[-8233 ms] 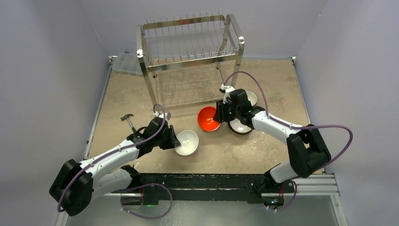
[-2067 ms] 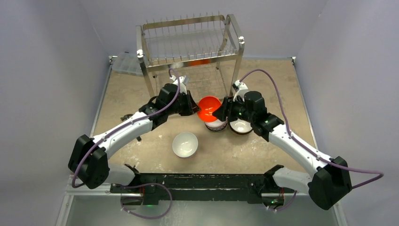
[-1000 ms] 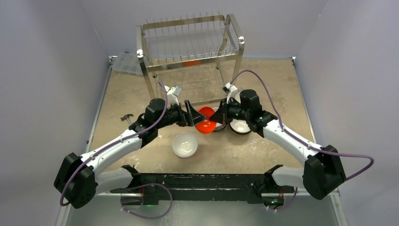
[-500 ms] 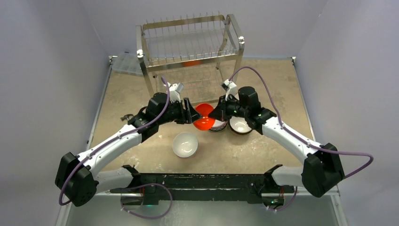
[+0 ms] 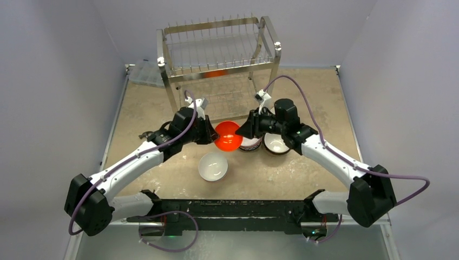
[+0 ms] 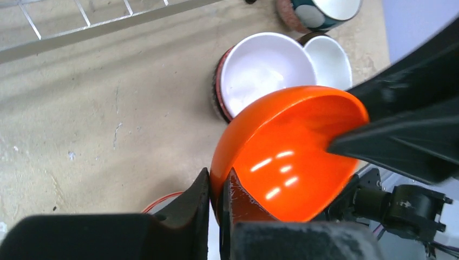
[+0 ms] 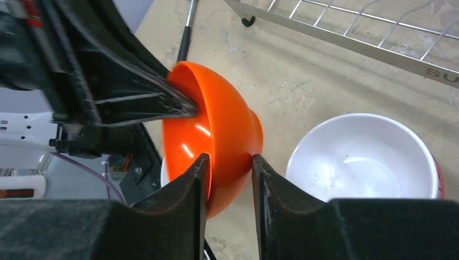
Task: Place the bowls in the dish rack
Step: Pick up the bowl from the center of the board.
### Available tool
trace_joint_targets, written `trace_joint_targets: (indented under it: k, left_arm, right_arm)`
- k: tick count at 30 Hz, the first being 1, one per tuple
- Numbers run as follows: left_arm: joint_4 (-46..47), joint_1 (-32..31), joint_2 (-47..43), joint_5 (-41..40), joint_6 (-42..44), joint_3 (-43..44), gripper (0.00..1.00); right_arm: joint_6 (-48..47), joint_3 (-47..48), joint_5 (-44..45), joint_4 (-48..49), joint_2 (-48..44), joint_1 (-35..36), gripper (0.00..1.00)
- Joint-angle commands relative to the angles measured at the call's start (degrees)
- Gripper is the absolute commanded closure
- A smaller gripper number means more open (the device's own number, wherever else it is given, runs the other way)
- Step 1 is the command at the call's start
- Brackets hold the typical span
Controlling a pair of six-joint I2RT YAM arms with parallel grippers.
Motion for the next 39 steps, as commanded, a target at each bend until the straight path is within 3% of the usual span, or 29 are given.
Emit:
trace_joint_targets:
  k: [1,13,17,24,30,33,36,39]
  left_arm:
    - [4.0,0.7,-0.5,-0.5,-2.9,-2.6,1.0]
    - [11.2,4.3,-0.7,5.4,-6.5,-5.7,1.0]
    - [19.5,5.9,-2.2,10.5,-8.3,-8.8,1.0]
    - [27.1,6.1,-2.4,16.9,-9.7,-10.7,1.0]
    - [27.3,6.1,-1.8,18.0,-9.4,-10.6,1.0]
    - [26.7,6.1,-1.7,17.6,-9.3,-10.9,1.0]
    - [26.4,6.1,-1.6,17.5,-9.3,-11.0,1.0]
    - [25.6,6.0,-1.9,16.6,-9.0,-10.9,1.0]
  right_arm:
    - [2.9,0.5,-1.9,3.6,-1.6,-0.2,0.62]
    - [5.9,-1.8,2.4,2.1,-6.2,-0.2,0.06]
    - [9.1,-4.1,0.3,4.9,-6.9,-0.2,0.02]
    - [18.5,-9.3,-6.8,19.5,-5.2,-0.2,0.01]
    - [19.7,-7.7,-8.5,22.0,-3.2,-0.1,0.08]
    - [20.1,-6.9,-9.3,22.4,-2.6,-0.2,0.18]
    - [21.1,-7.1,-10.2,24.0,-2.3,-0.2,0.39]
    - [21.8,-7.5,-10.3,25.0,-2.7,-0.1,0.68]
